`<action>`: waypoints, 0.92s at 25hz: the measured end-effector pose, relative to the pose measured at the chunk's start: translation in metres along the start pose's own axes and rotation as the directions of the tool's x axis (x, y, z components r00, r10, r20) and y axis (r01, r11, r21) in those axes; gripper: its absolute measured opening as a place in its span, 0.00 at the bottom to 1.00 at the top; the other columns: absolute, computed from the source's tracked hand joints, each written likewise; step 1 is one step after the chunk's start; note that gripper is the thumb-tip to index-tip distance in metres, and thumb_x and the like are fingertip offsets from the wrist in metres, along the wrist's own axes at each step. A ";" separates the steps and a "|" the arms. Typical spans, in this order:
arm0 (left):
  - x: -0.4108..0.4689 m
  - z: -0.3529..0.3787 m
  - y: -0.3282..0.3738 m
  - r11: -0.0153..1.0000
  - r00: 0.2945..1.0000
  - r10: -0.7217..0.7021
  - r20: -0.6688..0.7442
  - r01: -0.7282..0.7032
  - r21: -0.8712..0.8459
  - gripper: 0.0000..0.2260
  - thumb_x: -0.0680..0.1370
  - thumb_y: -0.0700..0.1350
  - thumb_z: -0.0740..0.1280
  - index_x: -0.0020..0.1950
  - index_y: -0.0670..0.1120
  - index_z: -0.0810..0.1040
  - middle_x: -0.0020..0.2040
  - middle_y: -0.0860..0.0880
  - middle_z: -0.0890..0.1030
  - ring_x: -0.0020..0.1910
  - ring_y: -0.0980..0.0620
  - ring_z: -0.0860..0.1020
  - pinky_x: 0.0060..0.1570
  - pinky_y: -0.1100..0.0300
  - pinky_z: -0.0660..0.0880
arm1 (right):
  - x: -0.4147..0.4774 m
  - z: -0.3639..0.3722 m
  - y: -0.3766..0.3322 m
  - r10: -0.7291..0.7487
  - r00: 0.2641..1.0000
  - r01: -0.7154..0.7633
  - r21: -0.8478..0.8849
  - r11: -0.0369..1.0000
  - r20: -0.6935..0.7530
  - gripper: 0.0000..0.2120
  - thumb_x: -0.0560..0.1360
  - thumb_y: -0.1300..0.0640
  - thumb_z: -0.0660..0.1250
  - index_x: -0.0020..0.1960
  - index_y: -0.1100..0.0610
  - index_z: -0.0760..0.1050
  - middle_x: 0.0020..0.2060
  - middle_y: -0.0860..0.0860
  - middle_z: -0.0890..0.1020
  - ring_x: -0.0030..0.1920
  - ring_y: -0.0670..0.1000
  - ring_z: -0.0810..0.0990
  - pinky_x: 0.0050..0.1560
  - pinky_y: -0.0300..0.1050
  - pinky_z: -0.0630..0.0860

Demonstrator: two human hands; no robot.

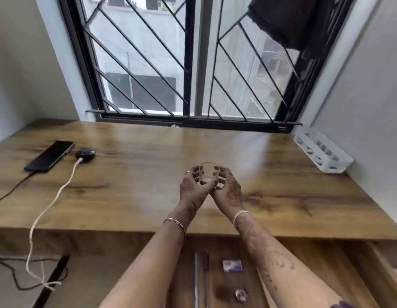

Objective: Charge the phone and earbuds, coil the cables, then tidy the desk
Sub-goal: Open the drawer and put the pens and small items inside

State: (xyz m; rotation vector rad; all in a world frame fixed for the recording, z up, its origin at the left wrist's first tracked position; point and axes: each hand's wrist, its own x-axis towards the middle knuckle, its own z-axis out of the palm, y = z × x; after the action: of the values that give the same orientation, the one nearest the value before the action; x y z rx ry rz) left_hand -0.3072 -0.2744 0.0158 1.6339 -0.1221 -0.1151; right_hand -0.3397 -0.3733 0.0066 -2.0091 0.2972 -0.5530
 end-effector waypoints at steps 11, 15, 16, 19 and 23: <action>-0.181 0.082 -0.052 0.979 0.972 -0.138 0.190 0.105 0.176 0.25 0.64 0.46 0.80 0.57 0.46 0.75 0.52 0.48 0.83 0.50 0.54 0.82 0.57 0.54 0.78 | -0.163 -0.146 0.077 0.126 0.990 -0.110 -0.215 0.970 0.058 0.22 0.60 0.47 0.75 0.53 0.43 0.76 0.43 0.43 0.85 0.45 0.42 0.84 0.49 0.37 0.79; -0.185 0.115 -0.074 0.968 0.926 -0.182 0.330 0.109 0.227 0.24 0.65 0.46 0.79 0.58 0.49 0.75 0.55 0.47 0.82 0.54 0.54 0.81 0.60 0.52 0.76 | -0.173 -0.166 0.117 0.268 0.963 -0.264 -0.163 0.951 0.002 0.23 0.61 0.54 0.76 0.54 0.45 0.75 0.46 0.46 0.84 0.46 0.47 0.84 0.52 0.47 0.81; -0.182 0.123 -0.079 0.961 0.913 -0.187 0.363 0.094 0.259 0.23 0.66 0.46 0.78 0.59 0.48 0.76 0.55 0.48 0.82 0.55 0.54 0.80 0.61 0.52 0.75 | -0.172 -0.171 0.126 0.286 0.958 -0.284 -0.158 0.946 -0.007 0.24 0.62 0.57 0.76 0.55 0.45 0.75 0.48 0.47 0.84 0.47 0.47 0.84 0.52 0.49 0.81; -0.172 0.152 -0.094 0.940 0.887 -0.210 0.412 0.067 0.334 0.24 0.68 0.43 0.76 0.63 0.44 0.75 0.58 0.46 0.82 0.58 0.51 0.79 0.63 0.51 0.73 | -0.165 -0.183 0.150 0.325 0.946 -0.323 -0.172 0.931 -0.022 0.25 0.65 0.62 0.75 0.60 0.51 0.74 0.53 0.48 0.82 0.54 0.50 0.82 0.56 0.49 0.79; -0.169 0.182 -0.113 0.910 0.850 -0.261 0.458 0.059 0.410 0.25 0.70 0.40 0.74 0.66 0.42 0.72 0.60 0.45 0.80 0.61 0.50 0.77 0.65 0.53 0.72 | -0.162 -0.193 0.181 0.436 0.899 -0.432 -0.230 0.872 -0.034 0.28 0.67 0.61 0.75 0.65 0.54 0.71 0.58 0.53 0.81 0.59 0.52 0.79 0.61 0.42 0.73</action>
State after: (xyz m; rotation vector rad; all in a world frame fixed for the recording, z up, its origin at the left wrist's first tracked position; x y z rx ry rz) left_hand -0.4999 -0.4215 -0.1090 1.9733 -0.4315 -0.6956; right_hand -0.5729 -0.5381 -0.1155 -2.0781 0.8134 -0.2179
